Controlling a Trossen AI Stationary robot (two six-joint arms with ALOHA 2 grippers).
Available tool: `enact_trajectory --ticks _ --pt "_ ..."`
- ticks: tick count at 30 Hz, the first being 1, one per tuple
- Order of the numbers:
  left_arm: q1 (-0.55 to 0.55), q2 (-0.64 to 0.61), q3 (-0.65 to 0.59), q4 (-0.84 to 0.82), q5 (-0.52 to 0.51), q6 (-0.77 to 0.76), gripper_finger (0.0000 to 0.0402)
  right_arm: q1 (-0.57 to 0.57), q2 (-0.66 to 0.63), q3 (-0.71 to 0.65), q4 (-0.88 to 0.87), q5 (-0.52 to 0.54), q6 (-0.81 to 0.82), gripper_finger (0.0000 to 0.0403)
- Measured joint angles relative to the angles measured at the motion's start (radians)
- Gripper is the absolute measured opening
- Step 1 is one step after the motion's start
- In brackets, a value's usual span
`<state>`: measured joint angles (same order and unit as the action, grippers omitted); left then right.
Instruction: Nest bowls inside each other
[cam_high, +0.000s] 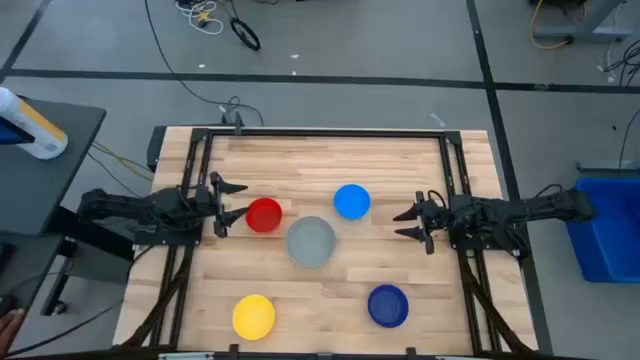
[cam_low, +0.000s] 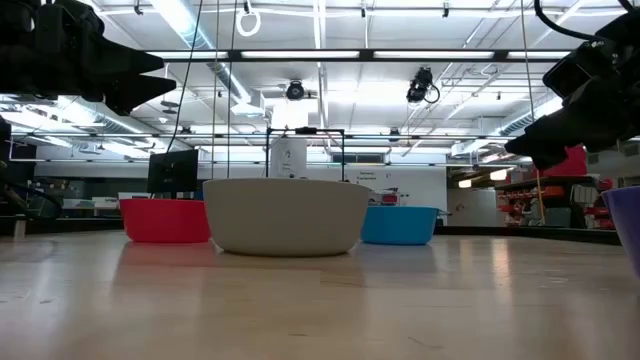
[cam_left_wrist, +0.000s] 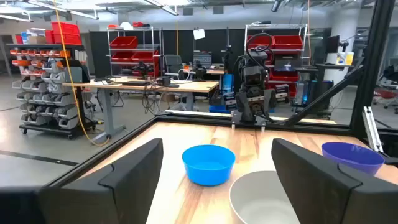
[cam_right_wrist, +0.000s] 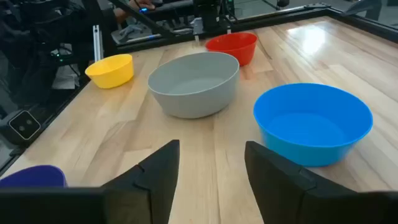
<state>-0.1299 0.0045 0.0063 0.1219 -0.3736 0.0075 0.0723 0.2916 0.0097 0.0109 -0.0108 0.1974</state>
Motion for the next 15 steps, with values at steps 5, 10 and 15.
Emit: enact_trajectory --ticks 5,10,15 --pt "0.0 0.0 0.0 0.0 0.0 0.0 0.0307 0.0 0.0 0.0 0.0 0.0 0.0 0.0192" --pt "0.0 0.0 0.0 0.0 0.0 0.0 0.0307 0.0 0.0 0.0 0.0 0.0 0.0 0.0191" --pt "0.0 0.0 0.0 0.0 0.0 0.0 0.0307 0.0 0.0 0.0 0.0 0.0 0.0 0.0194"
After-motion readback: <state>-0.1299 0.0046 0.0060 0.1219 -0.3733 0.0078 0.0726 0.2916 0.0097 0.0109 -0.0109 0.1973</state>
